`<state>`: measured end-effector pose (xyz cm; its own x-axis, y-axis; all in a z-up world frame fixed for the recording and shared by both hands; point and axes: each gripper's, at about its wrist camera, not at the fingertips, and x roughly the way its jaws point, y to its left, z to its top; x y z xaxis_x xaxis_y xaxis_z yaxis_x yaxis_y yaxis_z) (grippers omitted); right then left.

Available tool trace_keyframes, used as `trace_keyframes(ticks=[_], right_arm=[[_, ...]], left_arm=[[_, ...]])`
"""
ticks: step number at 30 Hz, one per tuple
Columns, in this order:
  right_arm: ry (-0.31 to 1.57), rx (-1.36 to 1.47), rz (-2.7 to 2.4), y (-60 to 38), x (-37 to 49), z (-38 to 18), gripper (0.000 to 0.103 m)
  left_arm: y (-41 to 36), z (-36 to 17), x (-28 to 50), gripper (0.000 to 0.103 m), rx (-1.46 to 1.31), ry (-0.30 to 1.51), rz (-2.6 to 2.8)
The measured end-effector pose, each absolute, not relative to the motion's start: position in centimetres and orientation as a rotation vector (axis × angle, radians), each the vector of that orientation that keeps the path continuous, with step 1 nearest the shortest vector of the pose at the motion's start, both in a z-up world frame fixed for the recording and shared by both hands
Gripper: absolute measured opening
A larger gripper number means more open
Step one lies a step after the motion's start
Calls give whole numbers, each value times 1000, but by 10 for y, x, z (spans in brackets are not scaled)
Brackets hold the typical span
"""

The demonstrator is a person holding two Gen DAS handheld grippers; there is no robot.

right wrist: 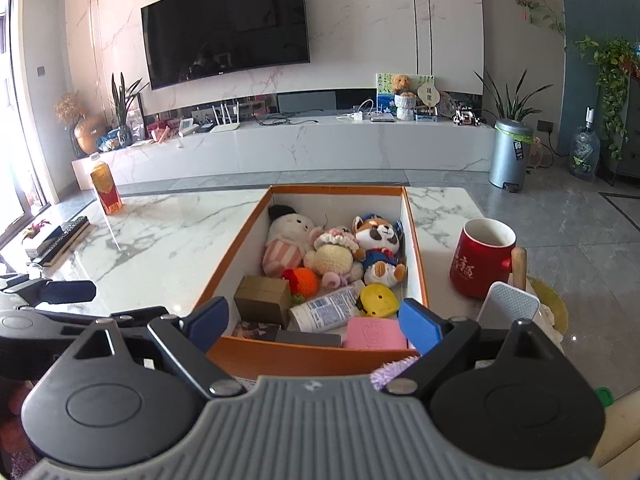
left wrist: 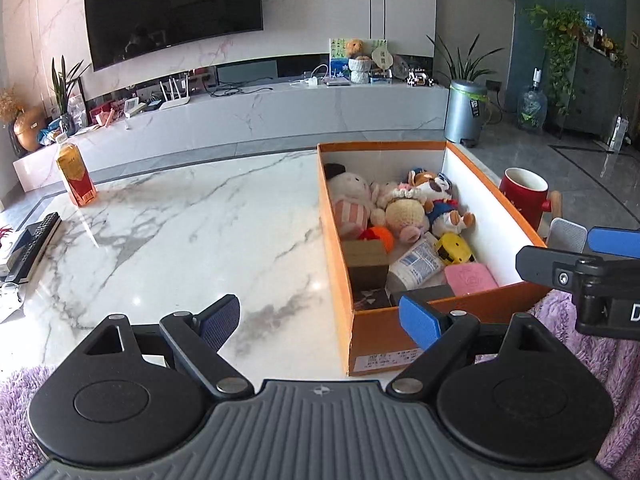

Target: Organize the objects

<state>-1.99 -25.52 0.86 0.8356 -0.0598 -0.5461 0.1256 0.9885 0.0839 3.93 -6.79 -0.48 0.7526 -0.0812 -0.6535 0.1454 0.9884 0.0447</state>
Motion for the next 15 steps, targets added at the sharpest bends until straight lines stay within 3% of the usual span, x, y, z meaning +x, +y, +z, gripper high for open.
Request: trace_keyframes(ticks=[15], right_arm=[[626, 128, -93, -264, -5, -9, 93]], left_arm=[[-76, -9, 49, 103, 92, 744, -112]])
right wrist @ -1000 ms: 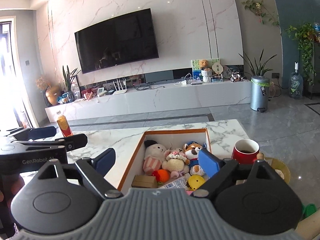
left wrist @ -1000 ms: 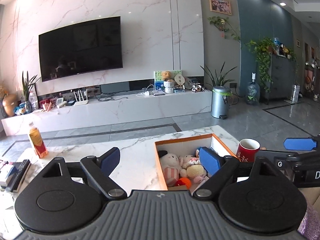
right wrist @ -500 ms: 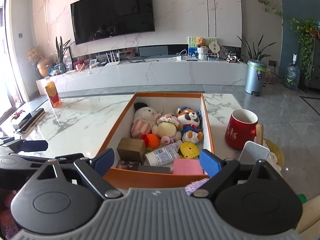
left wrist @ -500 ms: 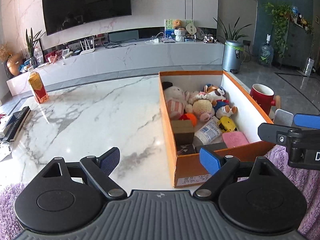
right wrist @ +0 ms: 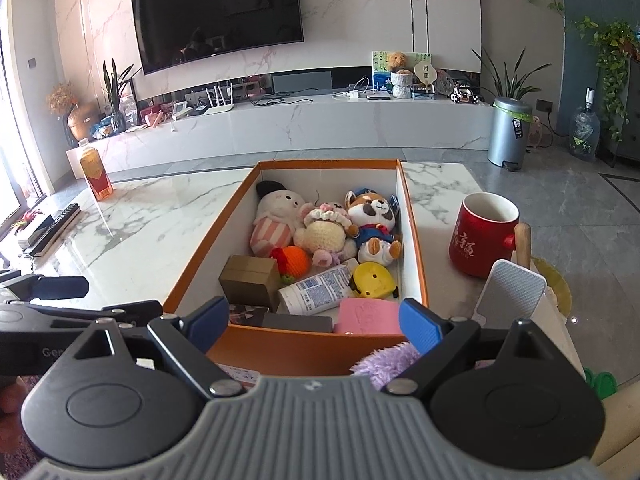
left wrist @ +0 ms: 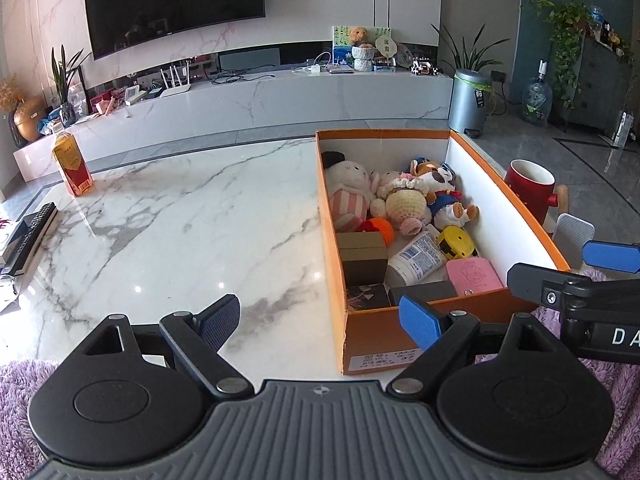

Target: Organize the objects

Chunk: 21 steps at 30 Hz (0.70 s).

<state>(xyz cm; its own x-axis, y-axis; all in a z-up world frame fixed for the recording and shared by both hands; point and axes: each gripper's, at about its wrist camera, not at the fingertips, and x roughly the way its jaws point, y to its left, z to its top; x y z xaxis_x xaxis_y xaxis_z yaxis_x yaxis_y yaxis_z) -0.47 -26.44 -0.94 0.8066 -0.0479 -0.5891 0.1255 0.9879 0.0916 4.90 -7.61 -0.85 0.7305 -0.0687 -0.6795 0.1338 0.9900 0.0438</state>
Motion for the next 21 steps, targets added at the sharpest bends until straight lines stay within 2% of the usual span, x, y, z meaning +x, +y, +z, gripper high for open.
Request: trace_keyframes(ticks=[21], right_arm=[[644, 94, -64, -252, -2, -14, 93]], left_arm=[[-72, -6, 49, 102, 94, 731, -101]])
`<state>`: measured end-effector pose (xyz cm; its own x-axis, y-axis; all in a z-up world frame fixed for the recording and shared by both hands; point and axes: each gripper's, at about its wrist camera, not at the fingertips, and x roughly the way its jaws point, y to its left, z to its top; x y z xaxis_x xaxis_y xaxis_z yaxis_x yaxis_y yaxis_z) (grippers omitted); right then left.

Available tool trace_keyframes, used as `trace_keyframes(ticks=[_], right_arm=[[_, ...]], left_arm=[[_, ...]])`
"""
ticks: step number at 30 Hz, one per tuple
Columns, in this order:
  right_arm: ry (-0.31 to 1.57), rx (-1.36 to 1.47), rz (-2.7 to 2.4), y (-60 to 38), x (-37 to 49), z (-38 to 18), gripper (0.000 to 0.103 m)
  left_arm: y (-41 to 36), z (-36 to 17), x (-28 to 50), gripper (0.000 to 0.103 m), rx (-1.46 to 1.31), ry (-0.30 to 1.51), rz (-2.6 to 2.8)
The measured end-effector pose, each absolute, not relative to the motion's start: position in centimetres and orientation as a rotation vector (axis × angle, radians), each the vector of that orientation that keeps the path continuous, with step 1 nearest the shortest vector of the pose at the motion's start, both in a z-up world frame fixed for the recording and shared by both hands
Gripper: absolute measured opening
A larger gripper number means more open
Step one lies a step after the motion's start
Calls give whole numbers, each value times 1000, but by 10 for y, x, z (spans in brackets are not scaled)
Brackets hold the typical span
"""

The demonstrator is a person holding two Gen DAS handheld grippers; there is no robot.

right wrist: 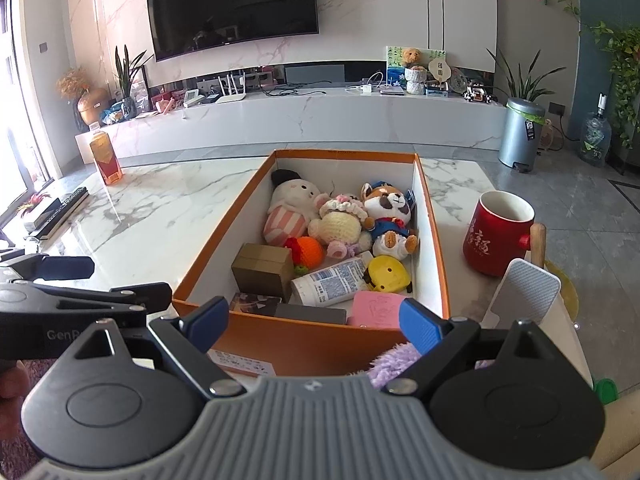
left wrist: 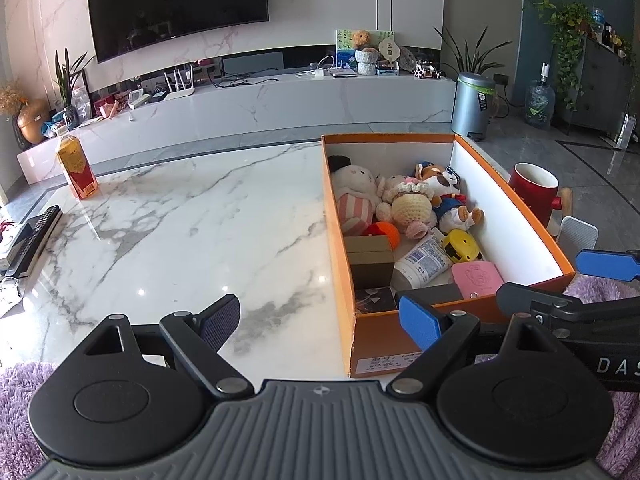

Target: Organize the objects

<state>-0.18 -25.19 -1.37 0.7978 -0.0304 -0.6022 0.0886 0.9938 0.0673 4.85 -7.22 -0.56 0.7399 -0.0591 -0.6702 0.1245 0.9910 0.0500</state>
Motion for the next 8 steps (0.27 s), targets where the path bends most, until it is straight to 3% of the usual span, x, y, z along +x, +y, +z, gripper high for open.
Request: trace_keyframes(ticks=[8], right_arm=[[648, 88, -61, -249, -2, -14, 93]], left_arm=[[-70, -4, 47, 103, 89, 727, -103]])
